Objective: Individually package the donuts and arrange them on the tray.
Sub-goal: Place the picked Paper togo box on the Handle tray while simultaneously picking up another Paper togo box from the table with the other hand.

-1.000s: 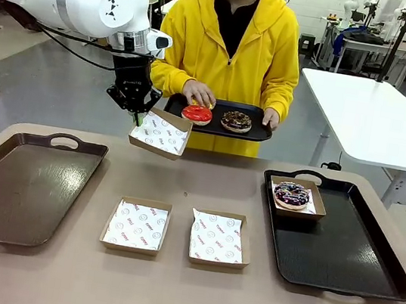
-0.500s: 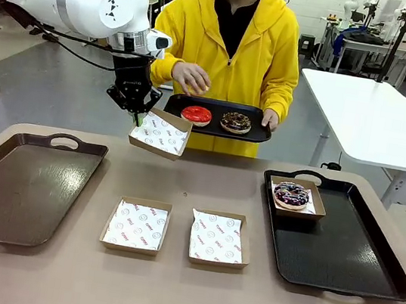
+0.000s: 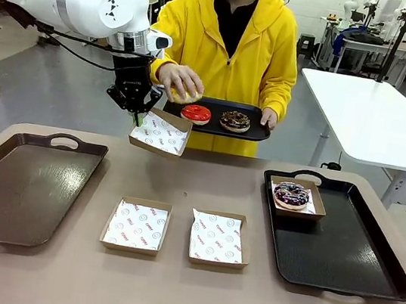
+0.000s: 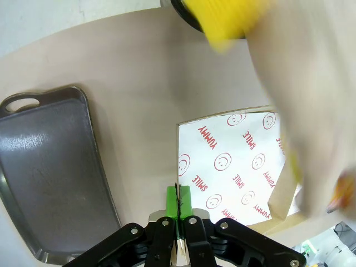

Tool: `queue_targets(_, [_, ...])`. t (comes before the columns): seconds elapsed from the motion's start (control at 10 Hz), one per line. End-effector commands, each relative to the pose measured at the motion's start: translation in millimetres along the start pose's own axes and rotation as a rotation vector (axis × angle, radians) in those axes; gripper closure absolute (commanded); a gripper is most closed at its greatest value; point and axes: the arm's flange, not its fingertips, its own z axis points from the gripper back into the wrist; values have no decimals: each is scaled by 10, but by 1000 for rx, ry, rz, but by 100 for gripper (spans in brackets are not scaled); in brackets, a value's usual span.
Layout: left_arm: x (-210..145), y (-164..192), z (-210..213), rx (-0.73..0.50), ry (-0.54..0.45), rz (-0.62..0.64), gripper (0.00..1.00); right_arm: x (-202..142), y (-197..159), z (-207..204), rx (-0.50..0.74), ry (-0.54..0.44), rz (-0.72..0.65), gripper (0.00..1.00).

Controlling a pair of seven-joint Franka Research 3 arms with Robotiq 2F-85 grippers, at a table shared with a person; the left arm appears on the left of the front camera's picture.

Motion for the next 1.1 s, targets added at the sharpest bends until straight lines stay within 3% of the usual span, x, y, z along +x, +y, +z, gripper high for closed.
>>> queue_targets(0.0, [-7,29,6,0,0,-5,100,0,46,7,-4,-1,0,0])
queue_targets(1.0, [-7,29,6,0,0,-5,100,0,46,7,-4,-1,0,0])
